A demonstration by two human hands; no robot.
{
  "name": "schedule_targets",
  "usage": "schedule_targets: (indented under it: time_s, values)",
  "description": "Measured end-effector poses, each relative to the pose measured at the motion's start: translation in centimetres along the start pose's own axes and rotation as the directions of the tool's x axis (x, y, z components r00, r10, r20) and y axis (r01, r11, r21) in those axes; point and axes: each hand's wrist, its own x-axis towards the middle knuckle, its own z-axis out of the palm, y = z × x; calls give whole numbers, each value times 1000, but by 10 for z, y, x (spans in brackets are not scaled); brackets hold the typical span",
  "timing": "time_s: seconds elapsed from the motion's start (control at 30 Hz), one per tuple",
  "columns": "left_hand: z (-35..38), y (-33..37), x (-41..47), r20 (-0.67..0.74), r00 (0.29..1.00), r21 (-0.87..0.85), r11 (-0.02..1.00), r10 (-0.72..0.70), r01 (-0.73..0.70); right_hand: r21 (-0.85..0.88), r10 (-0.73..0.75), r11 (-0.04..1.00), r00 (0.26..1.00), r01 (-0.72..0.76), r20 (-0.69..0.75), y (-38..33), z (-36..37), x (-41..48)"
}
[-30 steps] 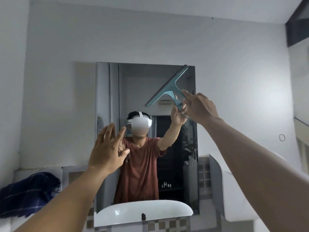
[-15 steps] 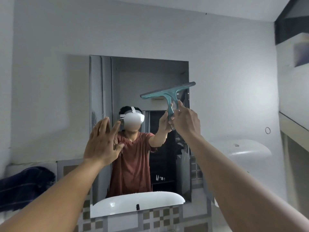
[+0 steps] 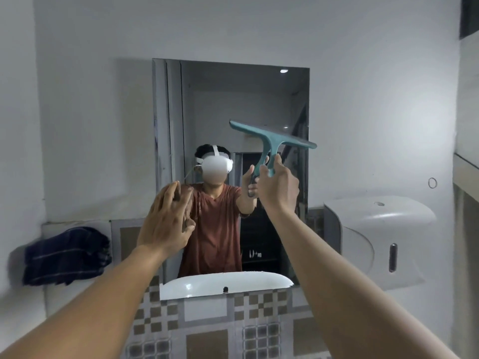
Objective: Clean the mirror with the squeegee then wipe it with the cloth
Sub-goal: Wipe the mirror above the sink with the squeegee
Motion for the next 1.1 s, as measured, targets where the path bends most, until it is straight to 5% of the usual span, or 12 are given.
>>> schedule_targets:
  time_s: [0.5,0.8,1.1]
  values:
    - [17,-11,-25,52,998,21,999,43,-44,277,184,940,979,-201,86,-33,58,-44]
    - [29,-16,-25,38,998,-14,999,51,-51,227,-59,974,989,27,137,-50,89,-65]
    - [26,-20,-25,-58,993,56,994,99,-95,137,-134,984,982,116,134,-39,101,-62]
